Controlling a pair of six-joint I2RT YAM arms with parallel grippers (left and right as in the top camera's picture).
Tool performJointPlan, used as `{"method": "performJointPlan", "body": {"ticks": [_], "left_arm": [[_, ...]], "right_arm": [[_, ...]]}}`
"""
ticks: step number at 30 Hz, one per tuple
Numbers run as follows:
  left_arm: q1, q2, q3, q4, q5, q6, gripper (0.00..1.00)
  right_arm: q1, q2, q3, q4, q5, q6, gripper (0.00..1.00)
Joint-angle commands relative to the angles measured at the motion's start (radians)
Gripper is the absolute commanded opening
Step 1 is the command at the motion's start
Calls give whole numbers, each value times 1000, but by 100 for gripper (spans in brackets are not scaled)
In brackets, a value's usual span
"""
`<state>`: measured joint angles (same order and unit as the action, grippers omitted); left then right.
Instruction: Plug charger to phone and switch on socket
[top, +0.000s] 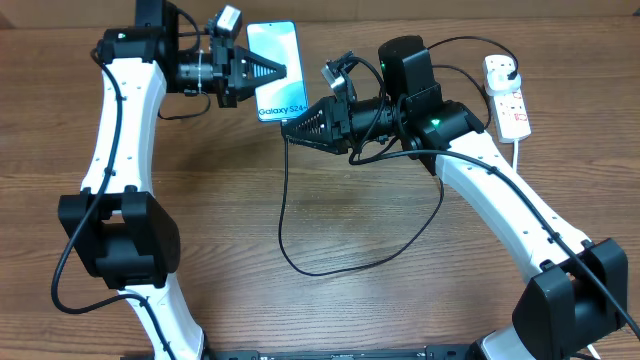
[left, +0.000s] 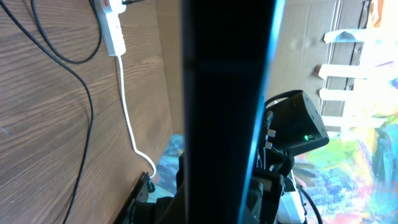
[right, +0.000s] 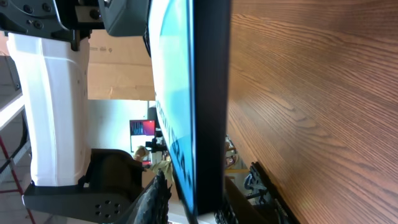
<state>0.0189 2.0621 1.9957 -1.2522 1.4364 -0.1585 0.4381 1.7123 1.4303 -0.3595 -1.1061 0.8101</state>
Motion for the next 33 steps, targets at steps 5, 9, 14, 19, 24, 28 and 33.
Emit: {"method": "performJointPlan", "body": {"ticks": [5,9,14,19,24,28,33], "left_arm": [[-8,-20,2,0,57,-6,4],[-8,-20,2,0,57,-6,4],[-11,-20,2,-1,57,-6,4],[-18,-20,2,-4,57,-6,4],[-22,-20,2,-14,57,-6,4],[-24,-20,2,-42,57,-1,4],[-37,-20,2,-59,58,31,4]], "right_arm": [[-5,7,8,6,5,10,16],[-5,7,8,6,5,13,13],[-5,7,8,6,5,13,10],[-5,7,8,6,5,13,4],[-5,7,8,9,5,13,4],[-5,7,8,27,5,13,4],[-5,7,8,45,5,13,4]]}}
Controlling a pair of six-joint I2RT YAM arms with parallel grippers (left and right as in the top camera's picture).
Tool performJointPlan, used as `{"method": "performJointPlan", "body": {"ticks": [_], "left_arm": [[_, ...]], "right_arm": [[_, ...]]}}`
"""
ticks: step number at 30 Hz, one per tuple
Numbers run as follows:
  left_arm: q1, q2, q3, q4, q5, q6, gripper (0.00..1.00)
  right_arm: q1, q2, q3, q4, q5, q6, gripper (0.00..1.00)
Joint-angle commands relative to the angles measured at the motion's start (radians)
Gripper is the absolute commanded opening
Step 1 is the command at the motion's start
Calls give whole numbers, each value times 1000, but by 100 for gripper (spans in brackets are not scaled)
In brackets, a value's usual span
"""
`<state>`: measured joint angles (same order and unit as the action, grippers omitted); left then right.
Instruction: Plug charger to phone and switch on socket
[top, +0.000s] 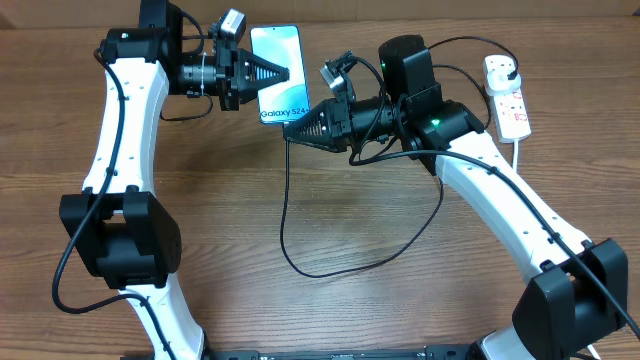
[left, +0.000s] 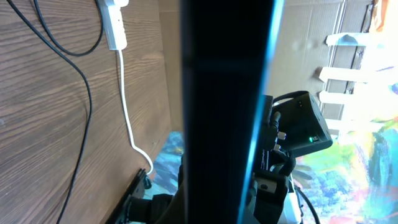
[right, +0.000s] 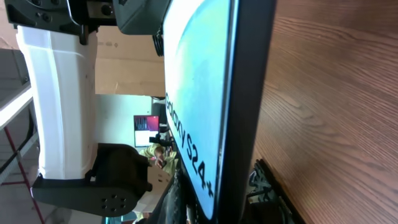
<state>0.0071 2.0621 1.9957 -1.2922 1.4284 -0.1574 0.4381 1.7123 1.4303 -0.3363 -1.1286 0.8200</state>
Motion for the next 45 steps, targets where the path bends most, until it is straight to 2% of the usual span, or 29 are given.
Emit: {"method": "performJointPlan", "body": {"ticks": [1,5,18,24,36,38,39,42,44,45], "left_arm": [[-29,-20,2,-22,69,39,4],[-35,-20,2,-24,121,68,4],[-37,-20,2,-56,120,84,4],[-37,-20,2,-108,117,135,4],[-41,-20,2,-112,117,136,4],[-40,-20,2,-108,116,136,4],[-38,-20,2,-106,115,136,4],[-29,-20,2,-84,109,134,4],[-20,-20,2,-71,106,124,4],[-16,-20,2,-64,103,123,4]], "right_arm": [[-5,7,8,21,28,3,4],[-8,7,8,21,28,3,4],[-8,7,8,30,40,3,4],[-8,7,8,65,44,22,4],[-8,7,8,66,48,22,4],[-8,7,8,66,34,21,12],[-8,7,8,66,26,21,20],[-8,7,8,65,8,21,55],[-8,7,8,57,8,21,69],[-8,7,8,53,8,21,72]]}}
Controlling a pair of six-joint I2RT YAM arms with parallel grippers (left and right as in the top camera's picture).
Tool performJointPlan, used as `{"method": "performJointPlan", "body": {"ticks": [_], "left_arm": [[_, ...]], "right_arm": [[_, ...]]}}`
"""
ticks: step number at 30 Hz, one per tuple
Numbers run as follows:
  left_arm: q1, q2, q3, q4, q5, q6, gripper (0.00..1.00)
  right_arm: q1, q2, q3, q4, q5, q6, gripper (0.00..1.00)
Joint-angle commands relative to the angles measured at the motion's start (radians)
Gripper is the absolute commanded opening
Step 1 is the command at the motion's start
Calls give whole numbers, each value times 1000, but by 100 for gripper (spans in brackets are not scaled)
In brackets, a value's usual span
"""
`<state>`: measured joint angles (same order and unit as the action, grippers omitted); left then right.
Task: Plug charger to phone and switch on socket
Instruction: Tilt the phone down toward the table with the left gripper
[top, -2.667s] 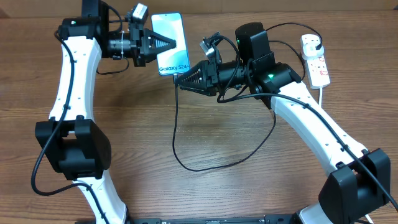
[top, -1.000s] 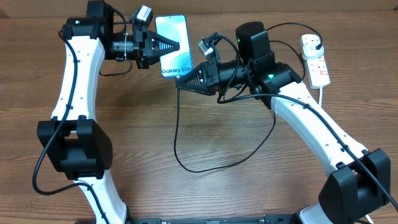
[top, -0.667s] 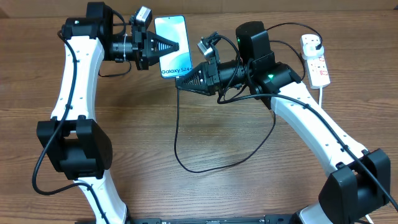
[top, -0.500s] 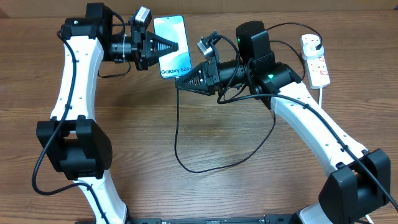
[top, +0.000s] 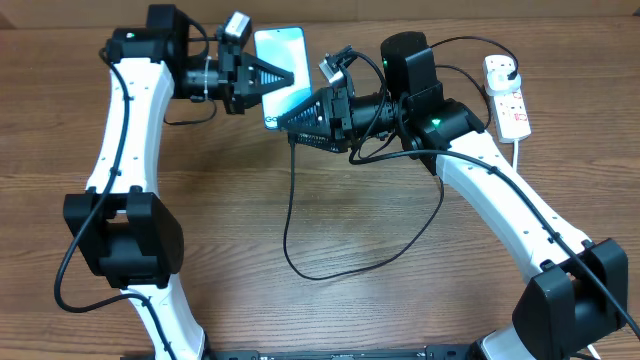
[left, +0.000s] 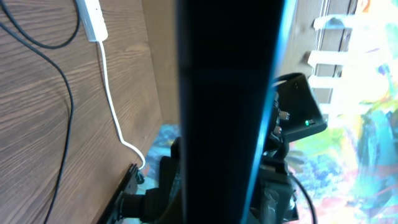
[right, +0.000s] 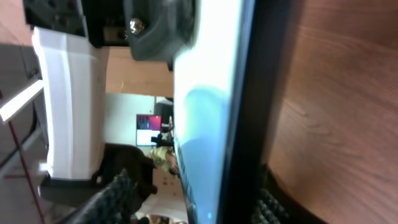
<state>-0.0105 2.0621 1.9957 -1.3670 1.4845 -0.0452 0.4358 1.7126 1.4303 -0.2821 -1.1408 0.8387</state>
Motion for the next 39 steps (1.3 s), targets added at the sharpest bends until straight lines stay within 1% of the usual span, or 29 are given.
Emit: {"method": "performJointPlan", "body": {"ticks": [1,2,5,6,7,8,10,13,16,22,27,31,36,39], "left_arm": [[8,-20,2,19,32,3,4],[16,-20,2,29,3,-19,4],[41,-20,2,52,-105,-71,4],[47,-20,2,60,-137,-76,4],[58,-20,2,66,-193,-76,4],[63,-20,2,67,-220,-75,4],[64,-20,2,80,-301,-75,4],[63,-20,2,85,-410,-76,4],[55,-20,2,90,-473,-102,4],[23,-20,2,113,-636,-161,4],[-19,-20,2,140,-697,-161,4],[-55,-16,2,175,-737,-161,4],[-84,43,2,196,-725,-206,4],[-85,103,2,196,-657,-205,4]], "right_arm": [[-5,7,8,-8,21,2,76],[-5,7,8,-14,21,2,80],[-5,7,8,-32,21,-6,85],[-5,7,8,-36,22,-10,86],[-5,7,8,-51,27,-36,90],[-5,7,8,-68,34,-53,93],[-5,7,8,-121,72,-85,96],[-5,7,8,-214,173,-126,99],[-5,7,8,-303,286,-161,100],[-5,7,8,-416,476,-168,100],[-5,7,8,-469,571,-180,100],[-5,7,8,-481,579,-182,100],[-5,7,8,-493,579,-182,100],[-5,7,8,-499,580,-186,100]]}}
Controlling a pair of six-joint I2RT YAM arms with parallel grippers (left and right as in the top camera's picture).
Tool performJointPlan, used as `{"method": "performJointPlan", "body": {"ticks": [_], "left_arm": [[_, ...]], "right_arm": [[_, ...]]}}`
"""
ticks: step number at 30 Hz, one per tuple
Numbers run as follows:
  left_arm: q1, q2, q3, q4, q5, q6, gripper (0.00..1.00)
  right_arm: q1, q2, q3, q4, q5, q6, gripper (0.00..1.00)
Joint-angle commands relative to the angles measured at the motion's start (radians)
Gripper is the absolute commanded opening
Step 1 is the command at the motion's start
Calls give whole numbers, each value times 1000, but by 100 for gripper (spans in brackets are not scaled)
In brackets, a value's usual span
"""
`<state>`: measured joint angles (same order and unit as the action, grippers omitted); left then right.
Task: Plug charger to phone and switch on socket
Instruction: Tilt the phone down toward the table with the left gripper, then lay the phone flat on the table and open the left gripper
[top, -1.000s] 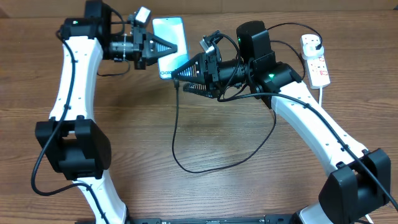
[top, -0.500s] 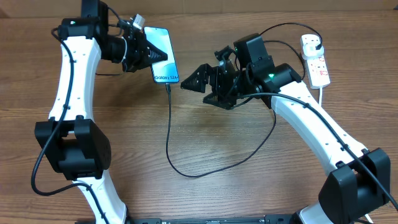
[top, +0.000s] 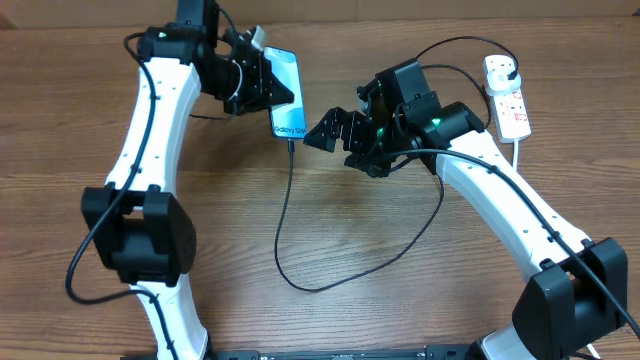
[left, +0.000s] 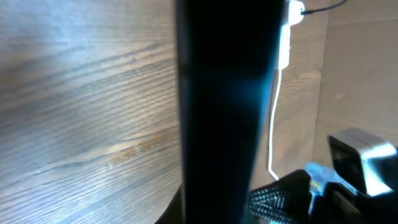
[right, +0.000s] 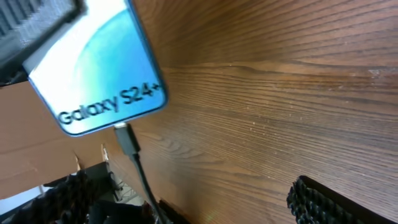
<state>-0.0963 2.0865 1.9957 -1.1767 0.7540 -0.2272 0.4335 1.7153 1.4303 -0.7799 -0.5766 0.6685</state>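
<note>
My left gripper (top: 272, 92) is shut on the phone (top: 287, 104) and holds it at the back of the table, screen up. The phone shows its "Galaxy S24+" screen (right: 93, 81) in the right wrist view and only a dark edge (left: 224, 106) in the left wrist view. The black charger plug (right: 127, 140) sits in the phone's bottom port, its cable (top: 285, 220) hanging down to the table. My right gripper (top: 335, 133) is open with nothing in it, a short way right of the phone. The white socket strip (top: 505, 95) lies at the far right.
The black cable loops across the middle of the wooden table (top: 230, 260) and runs under my right arm toward the socket strip, where a white plug (top: 502, 66) sits. The strip's white lead (top: 517, 150) trails toward the front.
My right gripper was at the phone's bottom edge with the plug; now it is open and drawn back to the right, and the plug stays in the phone. The left arm has shifted and turned the phone.
The left gripper held the phone up throughout, while the right gripper held the charger plug just below the phone's bottom edge. The two came closer at each moment. Now the plug is in the port and the right gripper has let go.
</note>
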Motion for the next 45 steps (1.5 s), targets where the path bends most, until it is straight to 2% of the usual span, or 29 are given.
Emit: {"method": "performJointPlan", "body": {"ticks": [1,11,18,25,28,32,45], "left_arm": [[0,99,2,8,105,-23,4],[0,261,2,34,267,-24,4],[0,326,2,52,267,-23,4],[1,330,2,111,253,-24,4],[2,336,2,129,227,-63,4],[2,346,2,141,260,-64,4],[-17,360,2,159,229,-69,4]], "right_arm": [[-3,4,8,-4,18,-16,100],[-3,4,8,-12,27,-35,100],[-3,4,8,-13,26,-42,100],[-3,4,8,-14,26,-42,100],[-3,4,8,-16,26,-42,100],[-3,4,8,-16,26,-42,100],[-3,4,8,-16,26,-42,100]]}}
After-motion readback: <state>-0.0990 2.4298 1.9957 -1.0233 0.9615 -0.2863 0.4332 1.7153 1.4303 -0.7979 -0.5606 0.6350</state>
